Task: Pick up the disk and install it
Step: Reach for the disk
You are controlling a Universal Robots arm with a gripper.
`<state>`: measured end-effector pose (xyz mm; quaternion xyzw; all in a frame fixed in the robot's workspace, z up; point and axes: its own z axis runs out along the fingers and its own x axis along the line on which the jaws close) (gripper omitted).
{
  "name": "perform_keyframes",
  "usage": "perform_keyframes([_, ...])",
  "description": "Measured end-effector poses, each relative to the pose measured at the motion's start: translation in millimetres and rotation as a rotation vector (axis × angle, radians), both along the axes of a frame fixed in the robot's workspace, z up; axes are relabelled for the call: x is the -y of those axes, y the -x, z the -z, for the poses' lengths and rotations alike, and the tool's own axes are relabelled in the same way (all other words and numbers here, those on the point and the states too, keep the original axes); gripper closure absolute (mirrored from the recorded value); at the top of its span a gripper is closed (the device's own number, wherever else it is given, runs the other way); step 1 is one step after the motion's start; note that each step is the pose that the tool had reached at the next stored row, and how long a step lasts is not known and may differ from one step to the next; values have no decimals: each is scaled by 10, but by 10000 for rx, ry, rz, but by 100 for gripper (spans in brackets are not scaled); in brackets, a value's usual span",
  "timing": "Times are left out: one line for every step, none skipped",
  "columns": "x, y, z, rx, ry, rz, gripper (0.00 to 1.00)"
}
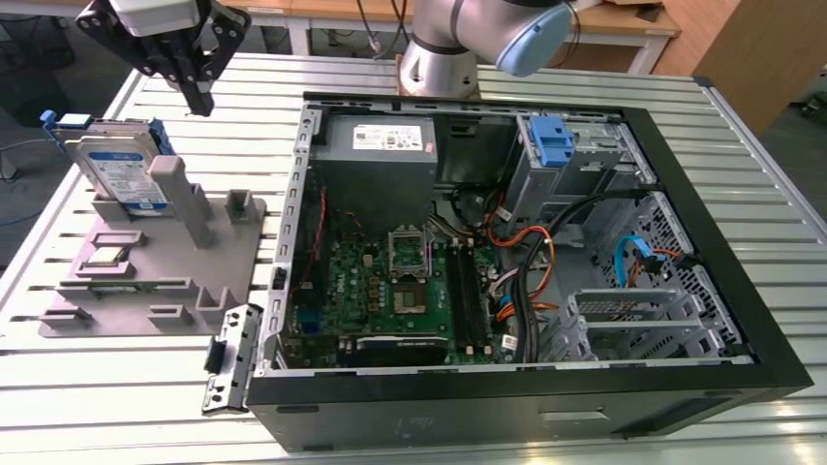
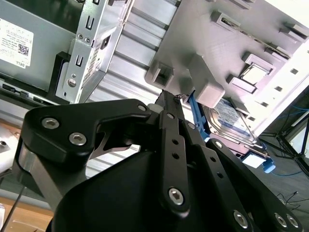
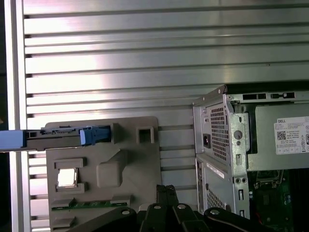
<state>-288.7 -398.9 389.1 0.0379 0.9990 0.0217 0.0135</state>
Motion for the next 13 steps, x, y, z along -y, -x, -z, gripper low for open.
perform_keyframes([0,5,1,1,0,0,90])
perform_keyframes([0,11,1,0,-1,0,90])
perform_keyframes([0,16,1,0,0,0,90])
perform_keyframes([0,23,1,1,-1,0,90])
perform_keyframes([0,30,1,0,0,0,90])
perform_keyframes([0,37,2,0,0,0,90])
perform_keyframes([0,42,2,0,0,0,90])
perform_keyframes([0,44,2,0,0,0,90])
perform_keyframes([0,44,2,1,0,-1,90])
perform_keyframes([0,52,2,0,0,0,90])
perform_keyframes([0,61,2,0,0,0,90])
perform_keyframes([0,62,2,1,0,0,90])
perform_keyframes([0,64,2,0,0,0,90])
